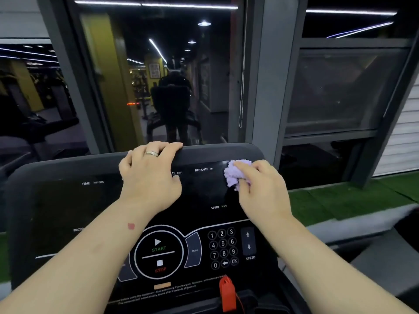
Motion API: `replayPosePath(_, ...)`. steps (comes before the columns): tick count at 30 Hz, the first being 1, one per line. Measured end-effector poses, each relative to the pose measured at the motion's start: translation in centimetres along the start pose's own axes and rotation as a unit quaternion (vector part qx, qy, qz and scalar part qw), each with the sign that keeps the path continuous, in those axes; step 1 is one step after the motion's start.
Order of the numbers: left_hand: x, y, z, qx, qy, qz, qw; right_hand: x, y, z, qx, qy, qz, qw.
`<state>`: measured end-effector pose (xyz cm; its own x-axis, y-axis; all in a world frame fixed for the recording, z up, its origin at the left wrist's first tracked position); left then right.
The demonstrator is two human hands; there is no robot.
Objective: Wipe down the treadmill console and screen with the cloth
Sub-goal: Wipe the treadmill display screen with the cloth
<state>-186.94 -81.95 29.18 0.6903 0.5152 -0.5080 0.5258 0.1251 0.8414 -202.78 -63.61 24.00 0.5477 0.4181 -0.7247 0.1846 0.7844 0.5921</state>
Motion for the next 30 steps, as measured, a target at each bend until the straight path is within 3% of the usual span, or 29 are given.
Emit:
replayPosePath(7, 0.6, -1.3, -1.1, -0.072, -0.003, 0.013, 0.997, 3.3, 0.4, 0.5, -0.023, 0.064, 0.062, 0.996)
replayPosePath(10, 0.5, -1.3, -1.1, -0.072, 0.001, 0.008, 0.997, -0.3, 0.8, 0.2, -0.046, -0.015, 0.091, 0.995)
replayPosePath(13, 0.6, -1.2, -1.1, -0.074, 0.002, 0.009, 0.997, 1.5, -0.1, -1.0, -0.053, -0.074, 0.083, 0.992)
replayPosePath(17, 0.6, -1.2, -1.2, -0.078, 0.006, 0.013, 0.997, 4.9, -0.1, -0.7, -0.049, -0.082, 0.115, 0.989)
replayPosePath(21, 0.6, -1.2, -1.4, -0.080, 0.011, 0.018, 0.997, 0.3, 0.6, -0.5, -0.030, -0.057, 0.115, 0.991)
replayPosePath(26, 0.8, -1.0, -1.4, -0.085, 0.009, 0.016, 0.996, 4.0, 0.1, -0.8, 0.018, -0.061, 0.070, 0.995)
replayPosePath(30, 0.8, -0.9, -1.6, -0.085, 0.010, 0.021, 0.996, 0.4, 1.0, -0.6, 0.029, -0.046, 0.071, 0.996)
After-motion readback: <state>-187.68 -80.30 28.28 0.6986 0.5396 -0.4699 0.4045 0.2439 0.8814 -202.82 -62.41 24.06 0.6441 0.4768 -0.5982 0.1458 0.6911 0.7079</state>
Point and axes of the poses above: each hand's wrist, its own x-axis away from the middle knuckle, its own y-axis out of the back of the hand, z = x × y, the point moved 7 cm from there along -x, towards the middle knuckle, and after that the axes turned 6 degrees about z, right-handed, at the moved point
